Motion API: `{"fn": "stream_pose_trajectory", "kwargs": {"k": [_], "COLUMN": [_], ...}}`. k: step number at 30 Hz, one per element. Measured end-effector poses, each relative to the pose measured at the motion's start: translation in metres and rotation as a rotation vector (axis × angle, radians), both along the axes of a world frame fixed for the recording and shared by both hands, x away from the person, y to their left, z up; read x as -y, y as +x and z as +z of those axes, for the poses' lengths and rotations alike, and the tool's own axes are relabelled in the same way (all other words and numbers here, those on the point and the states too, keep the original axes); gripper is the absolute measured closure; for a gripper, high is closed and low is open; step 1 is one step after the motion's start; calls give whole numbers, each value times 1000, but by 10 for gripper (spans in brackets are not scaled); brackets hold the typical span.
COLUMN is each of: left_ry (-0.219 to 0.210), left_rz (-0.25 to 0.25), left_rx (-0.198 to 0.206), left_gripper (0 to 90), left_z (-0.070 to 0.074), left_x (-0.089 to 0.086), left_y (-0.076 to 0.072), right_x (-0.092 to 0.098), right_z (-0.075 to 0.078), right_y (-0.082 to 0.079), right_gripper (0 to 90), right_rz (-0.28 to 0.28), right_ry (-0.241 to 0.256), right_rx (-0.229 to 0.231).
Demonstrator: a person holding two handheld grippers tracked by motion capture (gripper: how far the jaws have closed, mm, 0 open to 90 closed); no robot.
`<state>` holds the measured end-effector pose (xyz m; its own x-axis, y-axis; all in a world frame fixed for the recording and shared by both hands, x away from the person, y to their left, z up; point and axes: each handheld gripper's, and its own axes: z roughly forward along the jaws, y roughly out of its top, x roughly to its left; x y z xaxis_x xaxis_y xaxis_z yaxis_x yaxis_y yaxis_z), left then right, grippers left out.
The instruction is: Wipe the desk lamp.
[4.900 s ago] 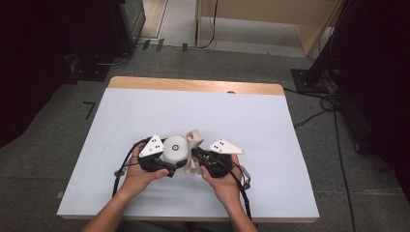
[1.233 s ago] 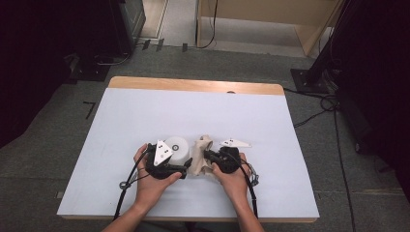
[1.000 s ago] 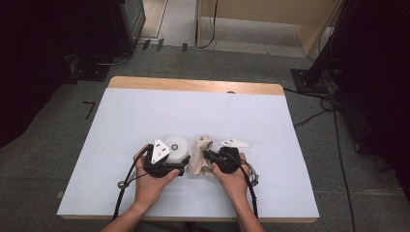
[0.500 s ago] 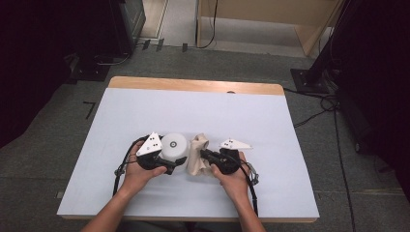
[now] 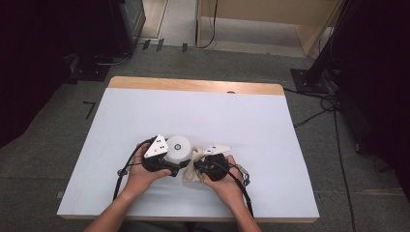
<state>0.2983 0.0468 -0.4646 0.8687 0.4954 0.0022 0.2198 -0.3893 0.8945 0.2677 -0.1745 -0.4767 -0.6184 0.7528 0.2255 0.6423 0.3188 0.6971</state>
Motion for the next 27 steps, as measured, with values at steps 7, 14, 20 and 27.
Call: {"fn": "stream_pose_trajectory", "kwargs": {"k": [7, 14, 20, 27], "left_ry": [6, 17, 19, 16], "left_rz": [5, 25, 30, 30], "left_rx": [-5, -10, -30, -53], "left_gripper": [83, 83, 79, 71], "left_z": [1, 2, 1, 0], "left_x": [-1, 1, 1, 1], "left_y": [-1, -4, -3, -2], "right_x": [0, 4, 6, 3], "right_z": [9, 32, 47, 34], "right_y": [-2, -9, -18, -13], "right_gripper": [856, 855, 854, 855], "right_rz": [-1, -47, -64, -61], "right_ry": [55, 158, 208, 167], "right_rx": [-10, 120, 257, 200]}}
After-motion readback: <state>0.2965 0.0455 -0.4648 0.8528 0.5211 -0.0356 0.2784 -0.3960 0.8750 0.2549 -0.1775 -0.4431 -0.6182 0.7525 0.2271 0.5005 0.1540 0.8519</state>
